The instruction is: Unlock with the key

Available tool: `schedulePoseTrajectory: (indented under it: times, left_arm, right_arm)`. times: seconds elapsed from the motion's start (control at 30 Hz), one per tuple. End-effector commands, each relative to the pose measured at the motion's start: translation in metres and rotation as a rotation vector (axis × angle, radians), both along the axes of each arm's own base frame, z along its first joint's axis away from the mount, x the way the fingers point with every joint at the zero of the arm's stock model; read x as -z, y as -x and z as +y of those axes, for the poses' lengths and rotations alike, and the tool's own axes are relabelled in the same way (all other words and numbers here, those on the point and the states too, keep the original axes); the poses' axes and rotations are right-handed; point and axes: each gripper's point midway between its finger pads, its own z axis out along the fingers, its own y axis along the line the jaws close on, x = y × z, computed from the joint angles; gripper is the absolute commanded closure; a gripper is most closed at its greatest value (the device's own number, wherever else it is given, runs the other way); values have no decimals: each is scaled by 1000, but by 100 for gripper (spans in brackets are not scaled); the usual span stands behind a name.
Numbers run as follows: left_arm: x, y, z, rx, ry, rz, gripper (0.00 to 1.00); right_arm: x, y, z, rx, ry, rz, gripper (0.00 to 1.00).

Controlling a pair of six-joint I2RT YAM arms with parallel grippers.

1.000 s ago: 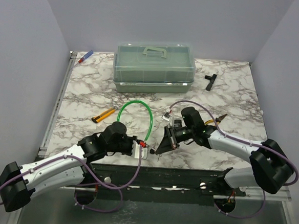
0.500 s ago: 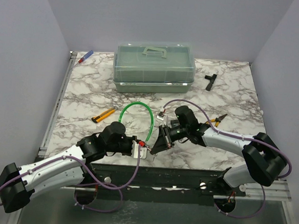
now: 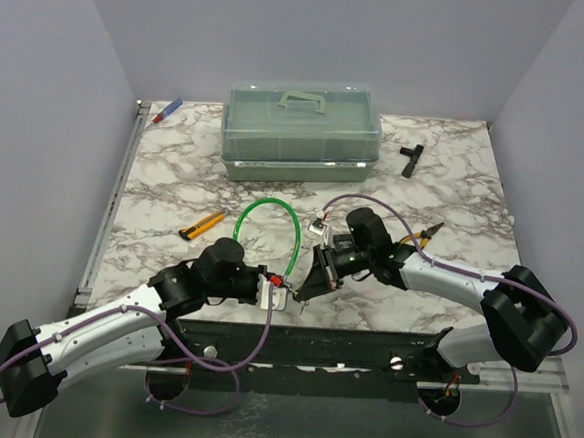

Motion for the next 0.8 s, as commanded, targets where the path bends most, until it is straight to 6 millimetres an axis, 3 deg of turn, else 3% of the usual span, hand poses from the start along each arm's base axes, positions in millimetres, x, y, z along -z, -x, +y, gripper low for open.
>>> schedulePoseTrajectory:
  times: [0.0, 0.77]
  left_arm:
    - [-16, 1, -10, 44, 68, -45, 100]
    - [-19, 3, -8, 51, 81, -63, 100]
  right_arm:
    - [-2, 0, 0, 8, -2, -22, 100]
    - [10, -3, -2, 40, 44, -20, 100]
